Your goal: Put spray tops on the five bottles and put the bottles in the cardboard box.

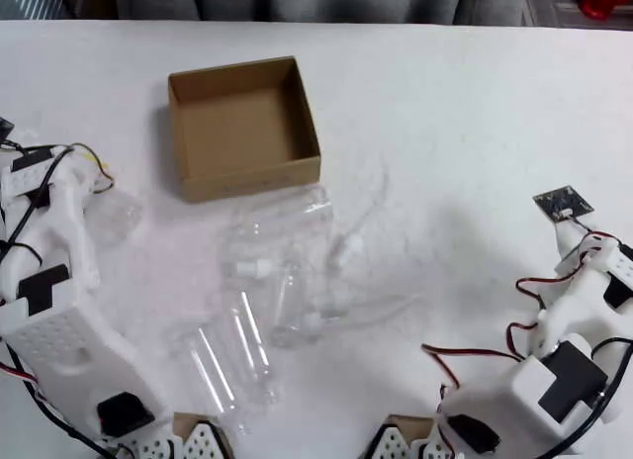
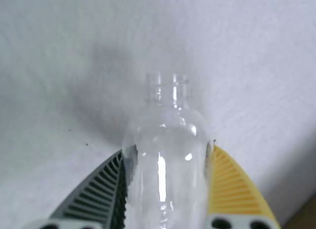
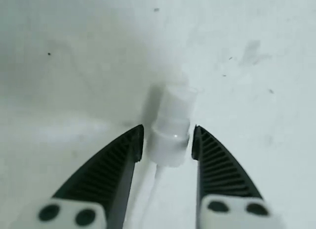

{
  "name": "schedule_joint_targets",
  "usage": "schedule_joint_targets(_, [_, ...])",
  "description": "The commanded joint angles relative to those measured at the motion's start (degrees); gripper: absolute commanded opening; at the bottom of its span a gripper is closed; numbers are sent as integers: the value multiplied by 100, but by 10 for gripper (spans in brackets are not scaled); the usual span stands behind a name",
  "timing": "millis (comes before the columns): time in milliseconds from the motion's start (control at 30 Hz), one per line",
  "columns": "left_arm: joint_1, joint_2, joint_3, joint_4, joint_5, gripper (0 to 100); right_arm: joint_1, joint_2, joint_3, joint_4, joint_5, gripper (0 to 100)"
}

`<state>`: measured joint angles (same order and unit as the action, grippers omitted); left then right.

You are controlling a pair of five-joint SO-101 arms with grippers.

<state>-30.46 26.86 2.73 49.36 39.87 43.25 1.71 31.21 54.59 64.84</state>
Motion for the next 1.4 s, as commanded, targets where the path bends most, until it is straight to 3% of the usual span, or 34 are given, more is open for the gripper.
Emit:
schedule_joint_targets(0, [84, -22, -255, -97, -79, 24, -48, -84, -299, 374, -9, 124])
schedule_joint_targets(400, [75, -22, -255, -97, -79, 24, -57, 75, -299, 189, 0, 87])
schedule_joint_targets(500, [75, -22, -255, -97, -79, 24, -84, 215, -404, 207, 0, 7])
schedule_joint_targets(700, [84, -22, -255, -97, -79, 24, -92, 66, -888, 593, -246, 16])
schedule_joint_targets(900, [84, -22, -255, -97, -79, 24, -576, -664, -1521, 1833, -1134, 16])
schedule_joint_targets(1067, [84, -22, -255, -79, -79, 24, -1657, -1648, -1908, 2651, -2505, 16])
schedule_joint_targets(1367, [57, -22, -255, 18, -79, 24, -3486, -2923, -2734, 2527, -4695, 16])
